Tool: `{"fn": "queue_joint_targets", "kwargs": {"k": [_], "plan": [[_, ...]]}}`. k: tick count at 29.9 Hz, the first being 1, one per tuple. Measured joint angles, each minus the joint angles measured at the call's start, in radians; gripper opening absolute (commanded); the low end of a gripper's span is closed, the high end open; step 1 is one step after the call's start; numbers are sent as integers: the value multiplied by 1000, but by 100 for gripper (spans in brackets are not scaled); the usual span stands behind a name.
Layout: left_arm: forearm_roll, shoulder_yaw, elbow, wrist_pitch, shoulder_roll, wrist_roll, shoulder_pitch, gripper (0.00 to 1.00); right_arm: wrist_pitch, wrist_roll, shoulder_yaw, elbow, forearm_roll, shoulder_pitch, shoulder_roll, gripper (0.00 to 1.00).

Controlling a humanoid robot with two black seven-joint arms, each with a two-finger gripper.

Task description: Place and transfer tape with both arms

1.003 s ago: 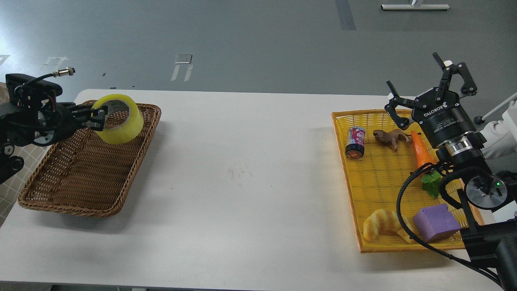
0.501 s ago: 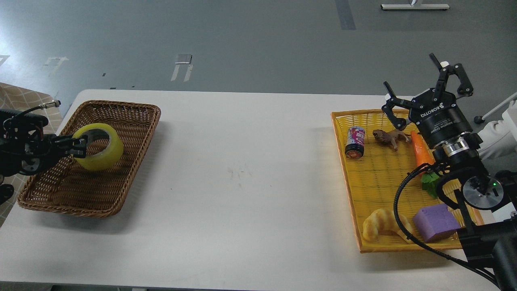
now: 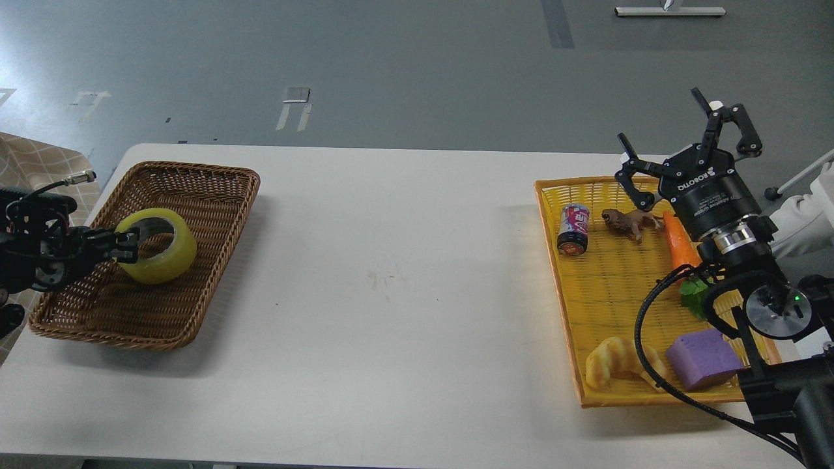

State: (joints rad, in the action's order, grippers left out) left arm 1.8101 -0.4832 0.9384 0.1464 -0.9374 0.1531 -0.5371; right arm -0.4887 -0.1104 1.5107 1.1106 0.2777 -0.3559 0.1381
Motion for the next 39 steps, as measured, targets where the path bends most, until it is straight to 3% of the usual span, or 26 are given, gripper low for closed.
{"fn": "queue_joint_targets", "kwargs": {"k": [5,6,7,10,22,26,31,39], "plan": [[0,-1,1,0,0,0,0,32,0,0,0,-1,1,0,0,100],[0,-1,2,0,0,0,0,59,0,0,0,-1,1,0,0,100],[0,-1,3,0,0,0,0,68,0,0,0,-1,1,0,0,100],[0,-1,4,-2,0,-2,0,78,0,0,0,-2,1,0,0,100],[-158,-18,53,-15,-13,-1,-30,94,0,0,0,-2,1,0,0,100],[-424,-21,135,11,-59,-5,-137,97,0,0,1,-2,1,-1,0,100],[-790,-28,201,108,-76,-3,-286,97,0,0,2,1,1,-7,0,100],[-1296,-55,208,164,43,12,-378,98,0,-2,3,2,7,-40,8,100]]}}
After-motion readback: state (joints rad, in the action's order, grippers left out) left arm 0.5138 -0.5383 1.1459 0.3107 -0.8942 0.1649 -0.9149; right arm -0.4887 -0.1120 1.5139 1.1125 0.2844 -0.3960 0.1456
